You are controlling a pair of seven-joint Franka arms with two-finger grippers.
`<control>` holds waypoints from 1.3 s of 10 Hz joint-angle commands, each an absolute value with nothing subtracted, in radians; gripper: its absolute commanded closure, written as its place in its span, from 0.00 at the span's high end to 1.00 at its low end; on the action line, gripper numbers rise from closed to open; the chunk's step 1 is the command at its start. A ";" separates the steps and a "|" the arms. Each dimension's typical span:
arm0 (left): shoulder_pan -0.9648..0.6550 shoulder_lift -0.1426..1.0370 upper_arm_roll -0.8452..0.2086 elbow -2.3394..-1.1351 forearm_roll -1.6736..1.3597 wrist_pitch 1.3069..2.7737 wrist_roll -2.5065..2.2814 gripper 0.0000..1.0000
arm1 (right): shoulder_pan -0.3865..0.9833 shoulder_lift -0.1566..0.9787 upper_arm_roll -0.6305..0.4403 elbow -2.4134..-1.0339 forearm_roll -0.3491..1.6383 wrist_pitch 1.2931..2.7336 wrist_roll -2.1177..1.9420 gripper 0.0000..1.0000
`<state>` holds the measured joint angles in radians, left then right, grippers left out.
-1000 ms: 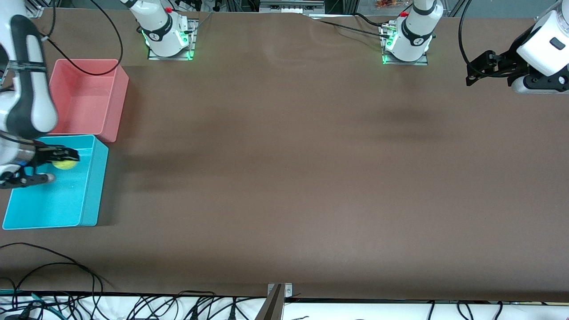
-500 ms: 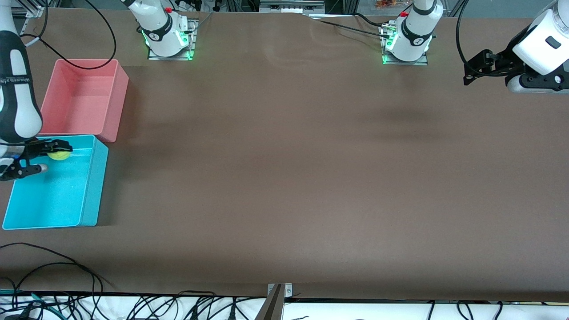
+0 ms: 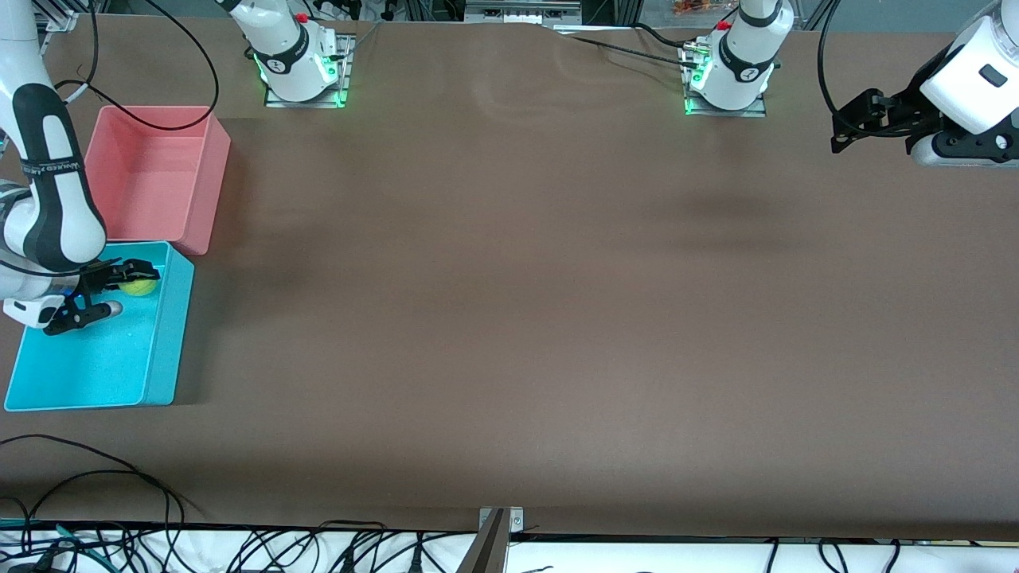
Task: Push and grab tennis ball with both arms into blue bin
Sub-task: 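Lift the ball with the right gripper and release it into the blue bin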
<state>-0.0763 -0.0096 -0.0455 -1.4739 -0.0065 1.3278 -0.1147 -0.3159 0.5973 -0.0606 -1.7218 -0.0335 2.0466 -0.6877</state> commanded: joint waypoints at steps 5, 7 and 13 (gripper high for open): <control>-0.077 0.006 -0.043 -1.430 -0.021 1.305 -0.130 1.00 | -0.312 0.545 -0.051 -1.710 -0.014 2.030 -0.703 1.00; -0.075 0.006 -0.043 -1.430 -0.021 1.305 -0.130 1.00 | -0.308 0.505 -0.049 -1.659 -0.015 1.972 -0.681 1.00; -0.069 0.005 -0.041 -1.430 -0.023 1.305 -0.130 1.00 | -0.174 0.502 -0.052 -1.258 -0.029 1.538 -0.291 1.00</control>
<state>-0.0744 -0.0078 -0.0407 -1.4636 -0.0068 1.3278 -0.1163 -0.2430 0.4845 -0.0445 -1.3868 -0.0334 1.6759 -0.4390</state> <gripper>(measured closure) 0.000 0.000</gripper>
